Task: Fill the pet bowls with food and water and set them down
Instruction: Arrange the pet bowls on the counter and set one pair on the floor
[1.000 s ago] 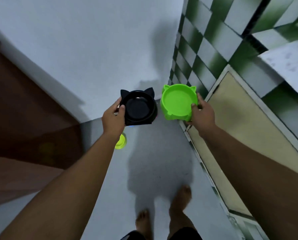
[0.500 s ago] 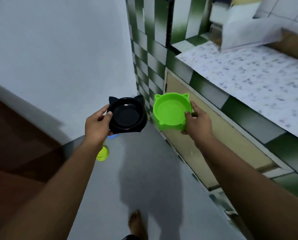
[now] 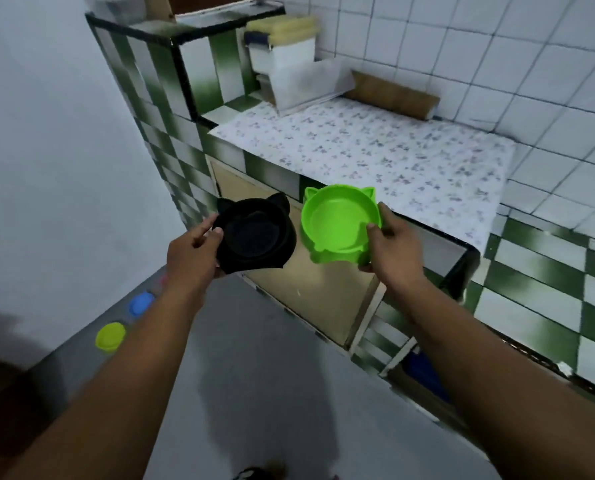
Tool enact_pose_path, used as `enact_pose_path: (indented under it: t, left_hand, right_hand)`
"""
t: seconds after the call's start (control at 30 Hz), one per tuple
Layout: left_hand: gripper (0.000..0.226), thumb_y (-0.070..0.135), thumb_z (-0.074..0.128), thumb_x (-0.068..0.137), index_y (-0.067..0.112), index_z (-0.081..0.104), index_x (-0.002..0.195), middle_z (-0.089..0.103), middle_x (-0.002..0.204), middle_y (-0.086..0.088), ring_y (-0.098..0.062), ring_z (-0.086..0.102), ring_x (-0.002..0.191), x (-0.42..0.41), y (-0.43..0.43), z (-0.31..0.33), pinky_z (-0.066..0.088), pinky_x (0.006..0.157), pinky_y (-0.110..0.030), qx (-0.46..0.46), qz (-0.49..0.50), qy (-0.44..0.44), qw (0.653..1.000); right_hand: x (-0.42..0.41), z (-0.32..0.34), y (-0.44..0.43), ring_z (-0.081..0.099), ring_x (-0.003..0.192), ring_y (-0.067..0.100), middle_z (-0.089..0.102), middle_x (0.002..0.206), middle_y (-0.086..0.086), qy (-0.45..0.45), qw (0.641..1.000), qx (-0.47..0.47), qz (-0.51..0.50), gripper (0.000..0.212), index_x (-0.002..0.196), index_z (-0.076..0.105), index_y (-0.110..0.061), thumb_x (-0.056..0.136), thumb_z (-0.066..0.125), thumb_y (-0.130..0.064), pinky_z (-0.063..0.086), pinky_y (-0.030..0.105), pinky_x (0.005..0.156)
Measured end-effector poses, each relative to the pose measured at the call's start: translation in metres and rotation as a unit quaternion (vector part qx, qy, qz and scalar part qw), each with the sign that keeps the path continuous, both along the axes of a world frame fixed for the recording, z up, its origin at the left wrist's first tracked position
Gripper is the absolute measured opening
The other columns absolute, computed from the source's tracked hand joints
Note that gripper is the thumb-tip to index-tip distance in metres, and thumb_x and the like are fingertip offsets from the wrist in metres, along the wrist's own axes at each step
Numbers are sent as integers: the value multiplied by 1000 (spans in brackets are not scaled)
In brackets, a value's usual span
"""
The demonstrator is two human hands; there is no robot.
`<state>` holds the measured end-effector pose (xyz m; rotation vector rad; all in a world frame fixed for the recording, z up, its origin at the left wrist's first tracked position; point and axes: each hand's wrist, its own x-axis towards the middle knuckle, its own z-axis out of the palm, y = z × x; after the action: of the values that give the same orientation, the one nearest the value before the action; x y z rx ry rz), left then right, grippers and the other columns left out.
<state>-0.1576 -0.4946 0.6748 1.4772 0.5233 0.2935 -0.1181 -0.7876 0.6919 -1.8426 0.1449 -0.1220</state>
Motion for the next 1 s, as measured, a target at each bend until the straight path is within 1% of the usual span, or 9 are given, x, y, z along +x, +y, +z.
enact_pose_path:
  t: [0.07,0.23,0.33,0.47,0.53,0.6,0.77,0.87,1.0]
  left_hand:
    - [32,21,64,100,30,70,130,73,120,-5,-28,72,105,7,-21,6,63,79,-53,12,-39,-9,999]
    - [33,23,60,102,28,66,135,72,118,-1,-22,70,108,33,-74,19,63,81,-49,31,-144,-17,989]
    - [34,24,62,101,29,66,135,73,117,-1,-21,71,106,45,-113,24,63,78,-47,42,-200,-28,978]
    - [34,24,62,101,31,65,134,71,120,0,-18,70,102,53,-177,28,63,71,-38,46,-273,-47,960]
    - [33,28,63,100,35,65,132,71,120,1,-19,70,103,55,-211,29,60,65,-34,62,-303,-45,950]
    - [32,30,63,100,38,66,130,71,116,4,-18,71,104,54,-245,29,59,61,-31,68,-322,-41,943]
    - [34,28,63,100,32,65,134,71,113,5,-14,70,101,44,-333,24,61,67,-34,72,-358,-36,930]
    - [33,27,63,101,31,65,134,72,108,3,-19,71,100,39,-392,19,64,71,-38,80,-372,-30,924]
    - [32,25,63,99,32,67,130,72,103,1,-23,71,99,32,-475,11,61,57,-30,72,-369,-24,927]
  right_hand:
    - [-10,2,-23,68,85,21,61,114,0,5,999,5,-37,49,150,42,-28,102,51,-25,63,50,67]
    - [-41,4,-84,66,93,14,64,119,-2,-22,985,-12,-172,48,146,49,-29,98,55,-25,58,44,91]
    - [-64,6,-119,68,90,14,67,123,1,-17,974,1,-227,49,145,51,-30,97,55,-23,61,44,82]
    - [-97,9,-167,69,78,23,68,101,-8,2,952,22,-305,48,144,50,-34,97,55,-24,61,55,68]
    - [-115,9,-193,67,76,25,64,99,-2,7,943,31,-332,48,145,49,-34,99,55,-24,61,53,62]
    - [-130,10,-220,68,80,28,62,110,9,4,935,36,-353,48,146,48,-31,100,54,-21,62,50,58]
    - [-158,5,-296,67,84,26,59,107,3,9,916,49,-398,48,147,47,-32,101,52,-20,63,49,62]
    - [-173,-1,-348,65,86,25,57,118,8,14,908,62,-414,48,147,46,-32,101,51,-19,63,49,63]
    - [-187,-5,-425,66,84,25,62,115,8,19,905,49,-422,48,148,45,-29,102,50,-18,63,48,61]
